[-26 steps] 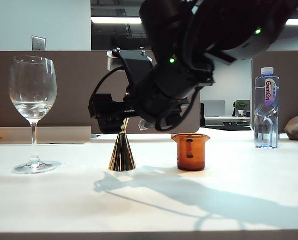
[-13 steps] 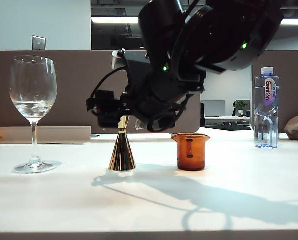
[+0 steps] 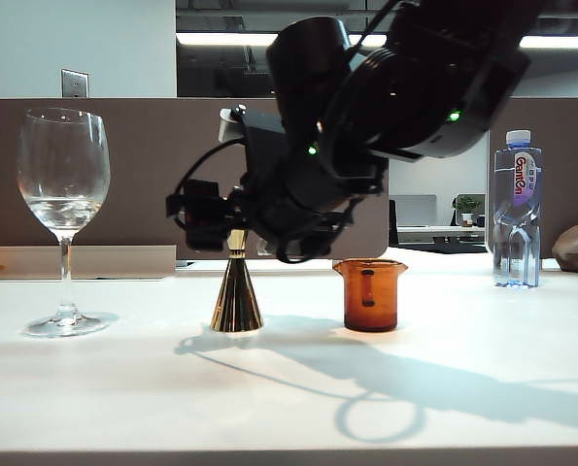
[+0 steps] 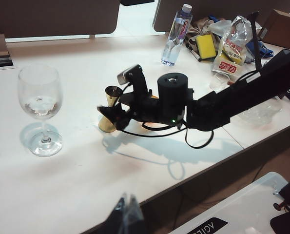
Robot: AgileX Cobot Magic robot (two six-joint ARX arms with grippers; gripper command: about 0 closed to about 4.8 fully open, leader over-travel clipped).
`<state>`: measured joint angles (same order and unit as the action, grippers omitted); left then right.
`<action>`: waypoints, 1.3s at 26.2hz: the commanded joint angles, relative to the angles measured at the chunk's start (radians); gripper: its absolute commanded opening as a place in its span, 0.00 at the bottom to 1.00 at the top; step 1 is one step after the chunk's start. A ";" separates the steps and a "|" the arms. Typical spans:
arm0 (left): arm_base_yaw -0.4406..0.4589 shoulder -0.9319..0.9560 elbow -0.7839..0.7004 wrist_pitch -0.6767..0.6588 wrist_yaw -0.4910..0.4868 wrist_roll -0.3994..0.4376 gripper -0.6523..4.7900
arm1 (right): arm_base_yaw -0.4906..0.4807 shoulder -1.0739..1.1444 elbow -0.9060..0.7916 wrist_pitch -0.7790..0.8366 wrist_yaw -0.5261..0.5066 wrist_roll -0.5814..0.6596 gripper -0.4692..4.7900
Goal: Pick up the small amber measuring cup and pour the water in it into the jigger, then pick up the jigger and pour the water in it into the wine glass.
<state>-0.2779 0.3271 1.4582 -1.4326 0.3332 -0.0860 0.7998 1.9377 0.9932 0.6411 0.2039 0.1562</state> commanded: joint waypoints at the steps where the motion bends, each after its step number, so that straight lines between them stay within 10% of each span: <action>1: 0.001 0.001 0.003 -0.005 0.004 0.000 0.12 | 0.000 0.017 0.032 0.019 -0.027 0.030 0.78; 34: 0.001 0.001 0.003 -0.005 0.004 0.000 0.12 | -0.006 0.033 0.044 -0.067 -0.023 0.055 0.52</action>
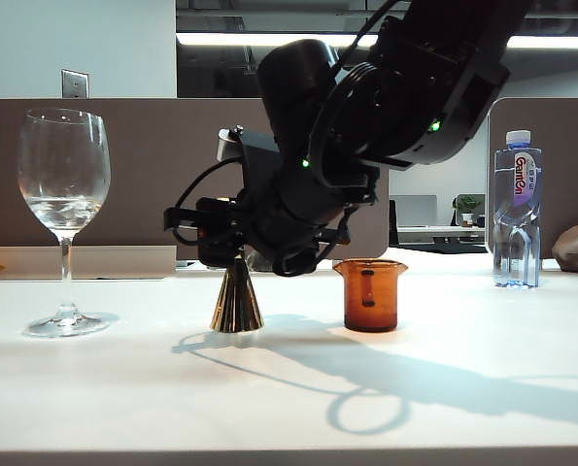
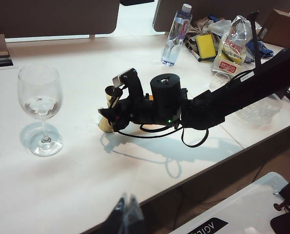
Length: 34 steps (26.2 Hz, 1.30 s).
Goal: Pick up the small amber measuring cup and pour the water in it into the jigger, then pick up the jigger and pour the water in it into the wine glass.
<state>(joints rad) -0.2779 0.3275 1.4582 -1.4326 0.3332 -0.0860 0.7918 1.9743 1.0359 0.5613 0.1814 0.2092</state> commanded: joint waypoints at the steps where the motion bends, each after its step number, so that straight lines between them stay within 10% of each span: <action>1: 0.001 0.001 0.003 -0.005 0.004 0.000 0.12 | 0.002 -0.003 0.002 0.013 0.000 0.002 0.52; 34: 0.001 0.001 0.003 -0.005 0.004 0.000 0.12 | 0.004 -0.039 0.003 -0.039 0.038 -0.066 0.16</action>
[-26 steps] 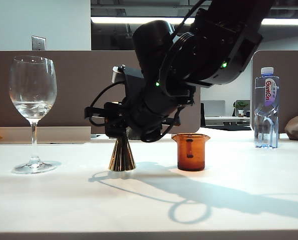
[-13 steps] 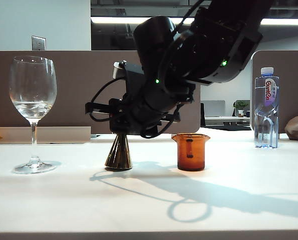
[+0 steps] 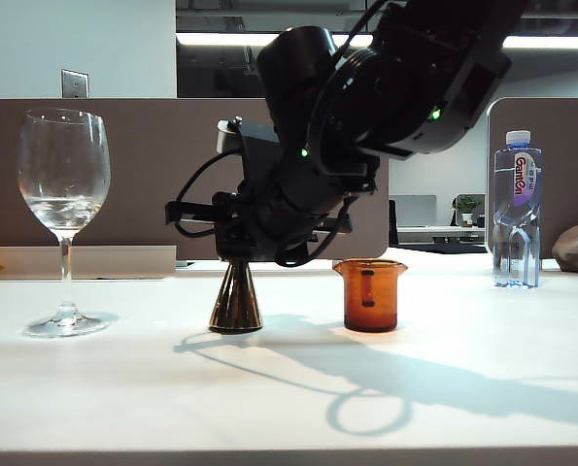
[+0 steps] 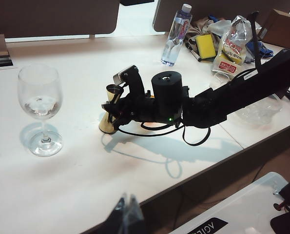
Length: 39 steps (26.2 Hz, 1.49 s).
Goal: Pick up the small amber measuring cup and pour the water in it into the jigger, then pick up the jigger and pour the water in it into the wine glass.
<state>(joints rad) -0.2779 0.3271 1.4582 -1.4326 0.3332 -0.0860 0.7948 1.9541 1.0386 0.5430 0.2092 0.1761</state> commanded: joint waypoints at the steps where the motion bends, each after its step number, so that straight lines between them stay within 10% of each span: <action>1: 0.001 0.001 0.003 -0.005 0.004 0.000 0.12 | 0.000 -0.024 0.000 -0.027 0.010 -0.037 0.16; 39: 0.001 0.001 0.003 -0.005 0.004 0.000 0.12 | 0.051 -0.098 0.543 -0.518 0.017 -0.241 0.16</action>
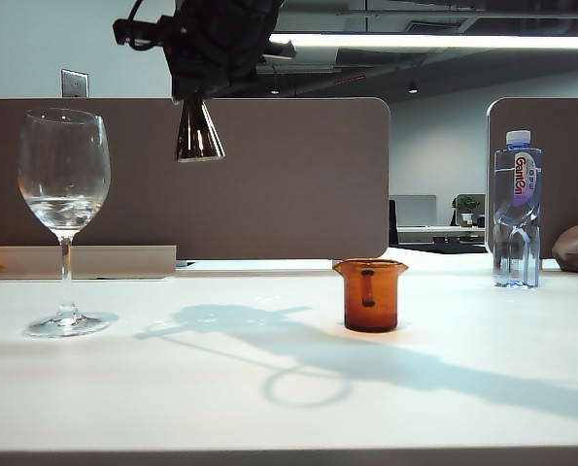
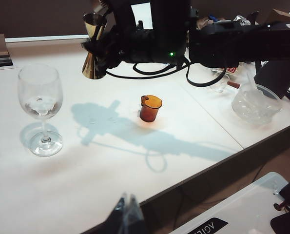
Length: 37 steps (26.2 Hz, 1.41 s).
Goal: Pick up the small amber measuring cup and pour the water in it into the jigger, then pick up the jigger and pour the water in it into the wine glass.
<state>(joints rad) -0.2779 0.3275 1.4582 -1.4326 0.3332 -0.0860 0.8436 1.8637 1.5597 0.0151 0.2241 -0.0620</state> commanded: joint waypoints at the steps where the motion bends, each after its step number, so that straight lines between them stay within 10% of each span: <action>1: 0.001 0.001 0.003 -0.005 0.004 0.000 0.12 | 0.002 -0.007 0.026 0.009 0.002 -0.003 0.16; 37: 0.001 0.001 0.003 -0.005 0.004 0.000 0.12 | 0.061 0.157 0.177 -0.071 0.010 -0.196 0.16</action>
<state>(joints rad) -0.2779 0.3275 1.4582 -1.4326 0.3332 -0.0860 0.9024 2.0224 1.7290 -0.0807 0.2321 -0.2382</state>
